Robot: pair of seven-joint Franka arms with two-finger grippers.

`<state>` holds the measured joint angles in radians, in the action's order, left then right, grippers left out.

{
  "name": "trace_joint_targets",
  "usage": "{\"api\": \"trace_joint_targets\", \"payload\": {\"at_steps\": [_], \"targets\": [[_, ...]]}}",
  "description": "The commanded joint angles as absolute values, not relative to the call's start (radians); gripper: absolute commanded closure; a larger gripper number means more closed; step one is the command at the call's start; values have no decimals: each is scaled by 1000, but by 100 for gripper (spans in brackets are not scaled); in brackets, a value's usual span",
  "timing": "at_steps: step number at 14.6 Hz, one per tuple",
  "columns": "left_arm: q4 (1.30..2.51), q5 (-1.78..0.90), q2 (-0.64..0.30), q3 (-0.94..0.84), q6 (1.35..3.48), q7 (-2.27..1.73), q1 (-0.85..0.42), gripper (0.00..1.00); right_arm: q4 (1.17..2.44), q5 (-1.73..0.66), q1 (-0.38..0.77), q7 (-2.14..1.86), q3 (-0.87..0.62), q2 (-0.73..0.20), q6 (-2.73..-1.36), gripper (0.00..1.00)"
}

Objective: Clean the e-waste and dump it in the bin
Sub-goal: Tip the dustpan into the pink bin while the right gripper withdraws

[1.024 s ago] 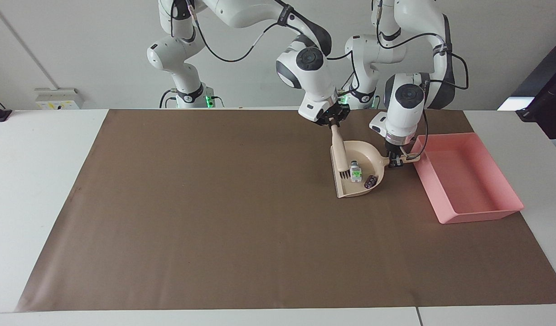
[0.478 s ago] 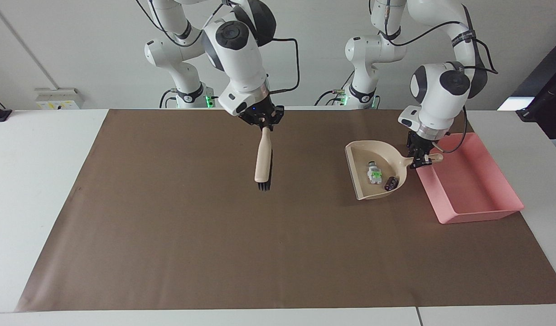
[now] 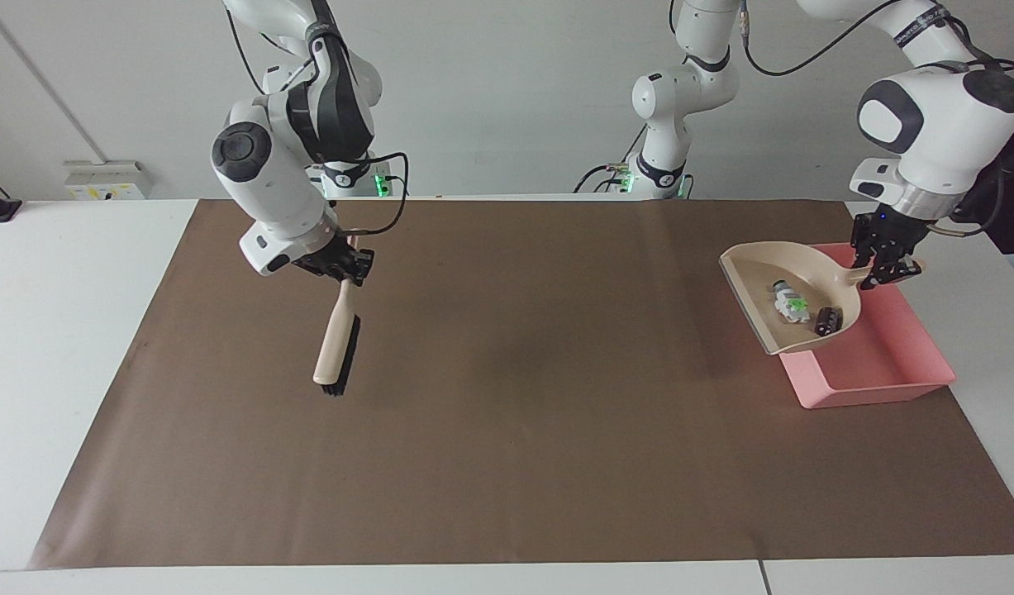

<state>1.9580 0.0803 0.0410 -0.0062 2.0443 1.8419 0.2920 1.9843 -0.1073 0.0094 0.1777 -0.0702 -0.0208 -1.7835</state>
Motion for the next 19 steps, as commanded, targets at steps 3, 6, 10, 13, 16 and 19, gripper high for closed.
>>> {"api": "trace_joint_targets", "payload": {"at_steps": [3,6,10,13,16,19], "targets": [[1784,78,-78,-11,2034,2046,434,100,2202,-72,-165,-49,-91,80,-1926,100],[1776,173,-101,-11,2112,2045,482,100,2310,-71,-210,-116,-91,97,-2043,100],[1784,362,-123,-11,2174,2016,462,100,2390,-69,-213,-138,-89,115,-2135,100],[1796,530,-120,-11,2178,1899,424,100,2404,-57,-224,-147,-89,114,-2151,100],[1844,731,-101,-11,2181,1749,373,100,2405,-57,-225,-144,-89,106,-2152,91],[1902,923,-60,-11,2175,1622,324,100,2404,-55,-224,-143,-90,106,-2151,53]]}}
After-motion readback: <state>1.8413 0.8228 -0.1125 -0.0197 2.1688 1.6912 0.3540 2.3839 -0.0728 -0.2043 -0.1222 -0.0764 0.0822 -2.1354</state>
